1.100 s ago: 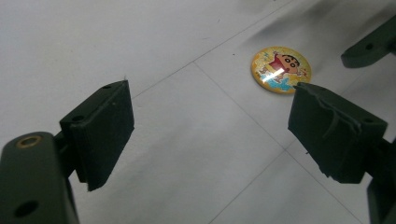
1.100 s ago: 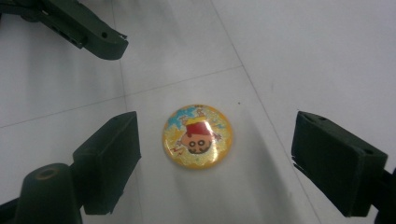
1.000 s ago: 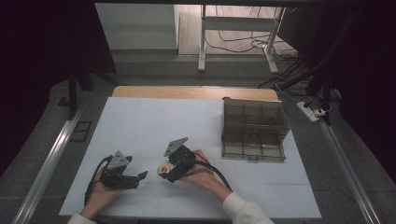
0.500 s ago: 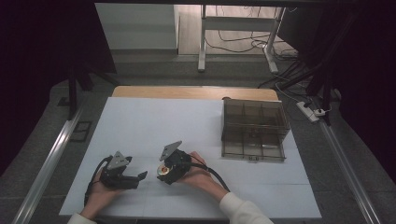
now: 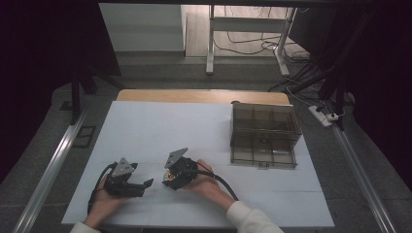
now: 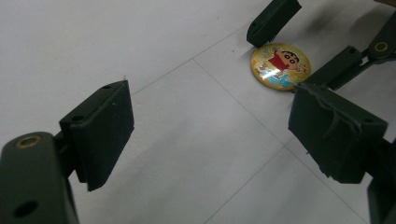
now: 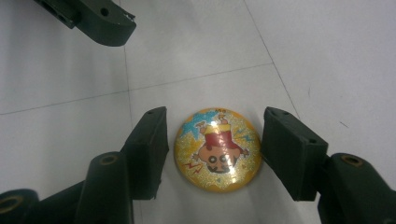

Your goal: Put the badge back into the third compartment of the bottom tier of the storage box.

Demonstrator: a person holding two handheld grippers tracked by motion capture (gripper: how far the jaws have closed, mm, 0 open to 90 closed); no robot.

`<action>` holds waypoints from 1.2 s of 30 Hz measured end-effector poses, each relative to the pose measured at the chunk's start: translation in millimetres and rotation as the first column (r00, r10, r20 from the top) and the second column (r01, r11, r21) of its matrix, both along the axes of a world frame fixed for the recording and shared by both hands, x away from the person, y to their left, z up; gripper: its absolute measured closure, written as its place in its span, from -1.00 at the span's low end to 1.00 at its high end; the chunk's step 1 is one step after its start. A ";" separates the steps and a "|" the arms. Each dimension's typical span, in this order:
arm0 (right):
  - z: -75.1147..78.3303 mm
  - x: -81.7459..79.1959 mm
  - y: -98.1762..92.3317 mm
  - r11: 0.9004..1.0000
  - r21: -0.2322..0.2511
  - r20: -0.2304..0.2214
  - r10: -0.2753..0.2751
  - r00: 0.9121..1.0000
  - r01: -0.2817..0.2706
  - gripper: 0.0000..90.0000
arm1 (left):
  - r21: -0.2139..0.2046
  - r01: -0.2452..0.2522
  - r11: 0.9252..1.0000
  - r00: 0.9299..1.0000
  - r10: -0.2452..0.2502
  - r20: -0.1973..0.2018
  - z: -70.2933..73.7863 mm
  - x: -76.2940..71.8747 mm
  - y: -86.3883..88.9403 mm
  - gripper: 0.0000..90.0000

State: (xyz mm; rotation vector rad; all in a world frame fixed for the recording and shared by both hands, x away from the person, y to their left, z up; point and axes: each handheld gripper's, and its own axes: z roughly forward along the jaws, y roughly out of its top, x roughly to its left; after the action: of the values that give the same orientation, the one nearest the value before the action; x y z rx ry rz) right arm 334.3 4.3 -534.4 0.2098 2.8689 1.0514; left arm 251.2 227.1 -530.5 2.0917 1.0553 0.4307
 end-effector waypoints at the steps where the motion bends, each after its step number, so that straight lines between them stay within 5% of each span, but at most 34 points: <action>1: -0.2 0.1 0.0 1.000 0.001 0.002 0.003 1.000 -0.003 -0.06 | 0.001 -0.001 1.000 1.000 0.001 -0.001 0.0 -0.1 0.1 -0.68; 36: 22.3 3.2 -18.6 0.998 0.043 0.021 -0.055 0.998 0.054 0.05 | 0.004 -0.006 1.000 1.000 0.006 -0.005 -1.1 0.5 1.0 -0.68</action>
State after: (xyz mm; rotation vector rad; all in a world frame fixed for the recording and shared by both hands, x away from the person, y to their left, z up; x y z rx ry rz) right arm 337.4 -14.3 -512.1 0.2760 2.8056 1.0983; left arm 251.7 228.1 -531.6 2.0944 1.0648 0.4312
